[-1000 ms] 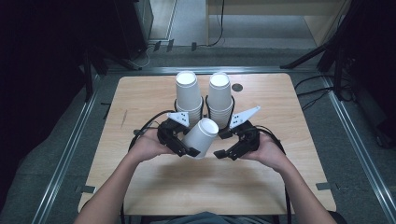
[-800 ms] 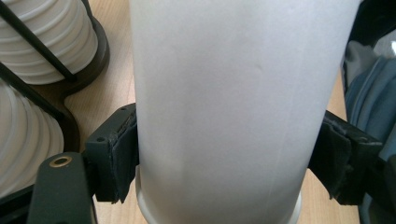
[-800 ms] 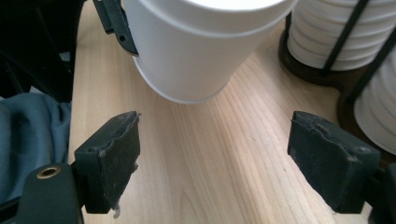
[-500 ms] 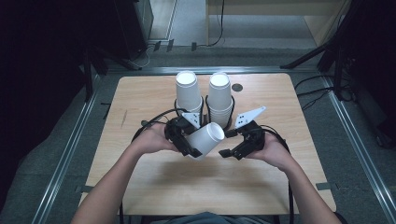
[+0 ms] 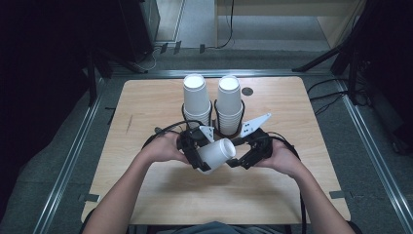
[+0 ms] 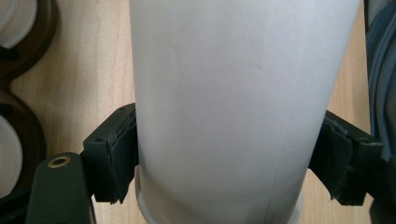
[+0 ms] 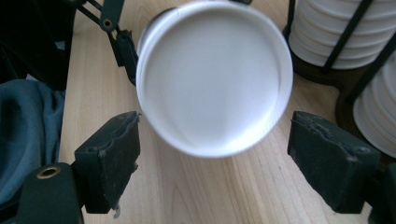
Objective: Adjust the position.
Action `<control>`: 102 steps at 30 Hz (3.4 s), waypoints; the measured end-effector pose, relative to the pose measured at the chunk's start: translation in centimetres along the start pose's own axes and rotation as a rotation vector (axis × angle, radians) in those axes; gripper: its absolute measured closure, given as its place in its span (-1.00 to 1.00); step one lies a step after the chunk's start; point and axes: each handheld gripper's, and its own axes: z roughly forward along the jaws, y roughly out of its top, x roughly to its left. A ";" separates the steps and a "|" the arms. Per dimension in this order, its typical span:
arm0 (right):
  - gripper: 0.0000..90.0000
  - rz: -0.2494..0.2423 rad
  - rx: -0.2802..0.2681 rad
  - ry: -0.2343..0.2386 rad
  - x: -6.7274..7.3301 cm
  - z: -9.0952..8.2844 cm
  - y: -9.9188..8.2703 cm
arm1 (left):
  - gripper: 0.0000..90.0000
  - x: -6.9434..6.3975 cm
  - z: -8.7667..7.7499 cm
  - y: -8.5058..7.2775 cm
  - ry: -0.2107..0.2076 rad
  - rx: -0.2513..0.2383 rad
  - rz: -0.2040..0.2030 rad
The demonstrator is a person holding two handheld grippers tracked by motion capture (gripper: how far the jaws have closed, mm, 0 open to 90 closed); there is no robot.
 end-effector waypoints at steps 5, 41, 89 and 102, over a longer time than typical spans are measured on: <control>-0.62 -0.026 0.021 0.017 0.2 0.7 0.6 | -0.60 -0.2 0.6 0.2 -0.012 0.017 0.013; -0.45 -0.022 -0.084 0.023 0.3 -1.5 0.9 | -0.97 -0.2 -1.8 -1.6 0.006 -0.356 -0.101; -0.67 -0.005 -0.056 -0.002 0.5 -1.7 0.4 | -0.74 -0.6 -4.0 -2.4 0.017 -0.305 -0.092; -0.67 -0.022 -0.017 -0.032 0.4 -1.3 0.3 | -0.75 -0.4 -3.7 -1.4 0.073 -0.128 -0.088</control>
